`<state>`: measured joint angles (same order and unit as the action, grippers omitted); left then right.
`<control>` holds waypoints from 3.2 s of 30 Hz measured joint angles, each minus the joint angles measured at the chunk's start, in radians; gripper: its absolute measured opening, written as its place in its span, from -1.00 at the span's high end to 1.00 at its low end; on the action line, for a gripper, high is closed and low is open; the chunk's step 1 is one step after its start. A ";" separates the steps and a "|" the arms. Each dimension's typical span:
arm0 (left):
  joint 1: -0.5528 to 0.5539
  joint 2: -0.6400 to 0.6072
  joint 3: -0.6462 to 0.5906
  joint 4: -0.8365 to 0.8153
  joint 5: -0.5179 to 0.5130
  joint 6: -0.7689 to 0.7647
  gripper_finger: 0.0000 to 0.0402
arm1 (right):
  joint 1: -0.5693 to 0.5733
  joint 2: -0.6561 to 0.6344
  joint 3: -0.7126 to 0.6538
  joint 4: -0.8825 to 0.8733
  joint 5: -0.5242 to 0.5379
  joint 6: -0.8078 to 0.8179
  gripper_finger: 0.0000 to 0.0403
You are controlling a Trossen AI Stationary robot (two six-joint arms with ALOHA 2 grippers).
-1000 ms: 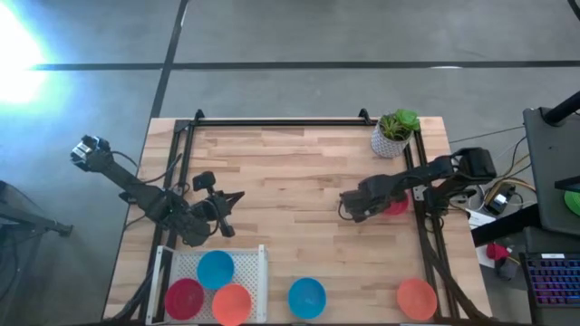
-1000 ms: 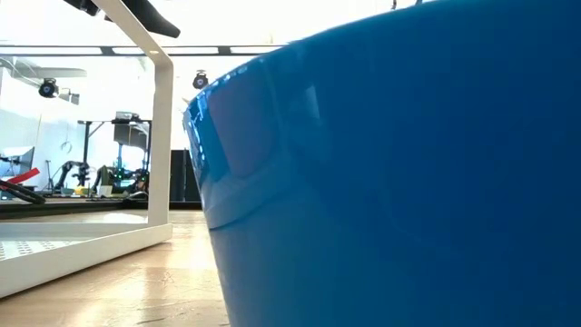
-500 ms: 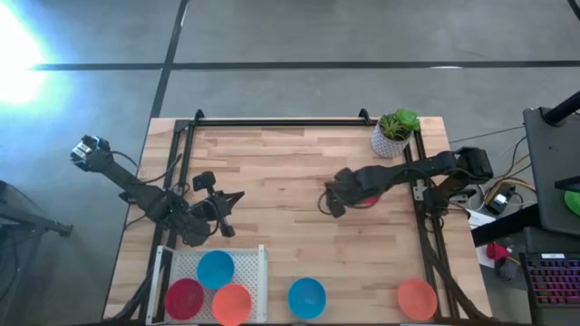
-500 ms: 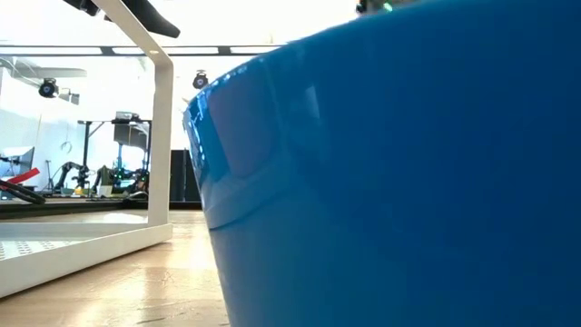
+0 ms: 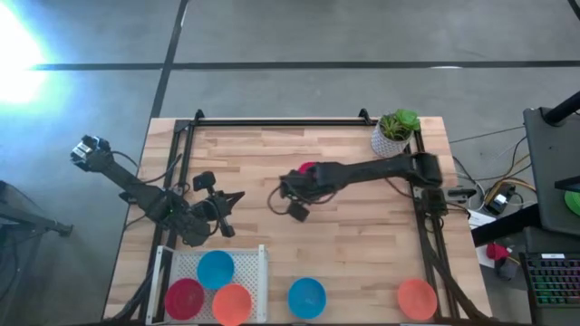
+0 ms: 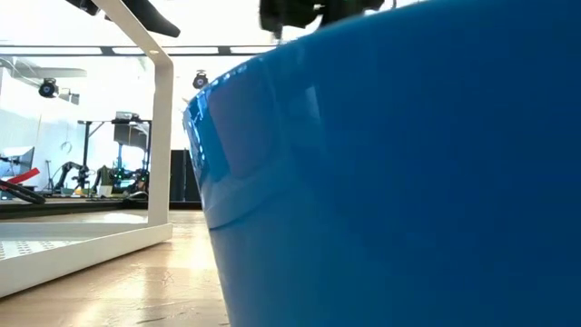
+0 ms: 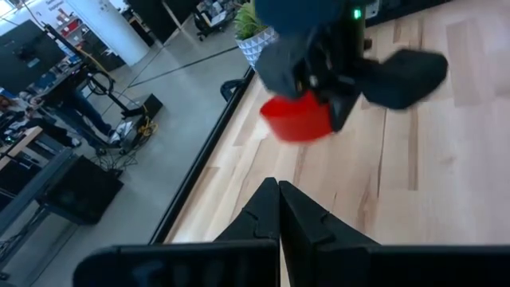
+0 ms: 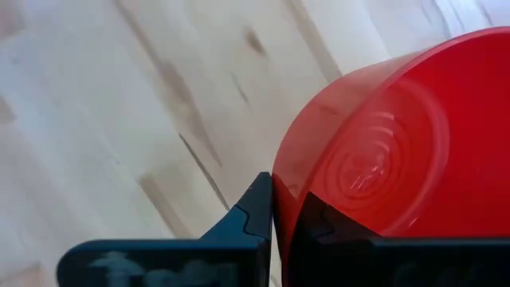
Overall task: Pick & Place Mini bowls
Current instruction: Stack the red bowl on top of the red bowl on the shelf
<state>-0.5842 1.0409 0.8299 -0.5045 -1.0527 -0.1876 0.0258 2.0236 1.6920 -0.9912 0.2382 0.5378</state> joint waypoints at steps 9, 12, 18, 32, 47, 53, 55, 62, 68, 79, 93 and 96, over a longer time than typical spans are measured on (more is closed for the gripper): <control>-0.009 0.000 0.000 0.002 0.000 -0.027 1.00 | 0.000 0.229 0.332 -0.005 -0.086 -0.249 0.96; -0.025 0.000 0.000 0.003 0.000 -0.030 1.00 | 0.000 0.285 0.420 -0.049 -0.086 -0.278 0.96; -0.063 0.000 0.000 0.003 0.000 -0.043 1.00 | 0.000 0.345 0.493 -0.112 -0.084 -0.288 0.96; -0.089 0.000 0.002 0.000 0.005 -0.046 1.00 | 0.000 0.363 0.442 -0.121 -0.090 -0.276 0.96; -0.088 0.000 0.003 0.006 -0.002 -0.048 1.00 | 0.000 0.363 0.417 -0.111 -0.085 -0.276 0.94; -0.088 0.000 0.003 0.005 -0.001 -0.048 1.00 | 0.000 0.362 0.411 -0.085 -0.083 -0.276 0.74; -0.088 0.000 0.003 0.004 -0.001 -0.048 1.00 | 0.000 0.362 0.408 -0.079 -0.082 -0.276 0.67; -0.088 0.000 0.003 0.004 0.000 -0.048 1.00 | 0.000 0.362 0.405 -0.078 -0.082 -0.276 0.47; -0.088 0.000 0.003 0.003 -0.001 -0.048 1.00 | 0.000 0.337 0.422 -0.122 -0.086 -0.280 0.45; -0.088 0.000 0.001 0.001 0.001 -0.098 1.00 | 0.037 0.137 0.398 -0.183 -0.081 -0.350 0.56; 0.166 0.007 0.086 -0.002 0.239 -0.213 1.00 | 0.061 -0.281 0.138 -0.022 -0.073 -0.453 0.64; 0.264 0.006 0.118 -0.006 0.362 -0.231 1.00 | 0.062 -0.356 0.059 0.010 -0.074 -0.484 0.63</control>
<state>-0.3201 1.0473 0.9481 -0.5104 -0.6905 -0.4190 0.0879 1.6676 1.7512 -0.9809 0.1642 0.0540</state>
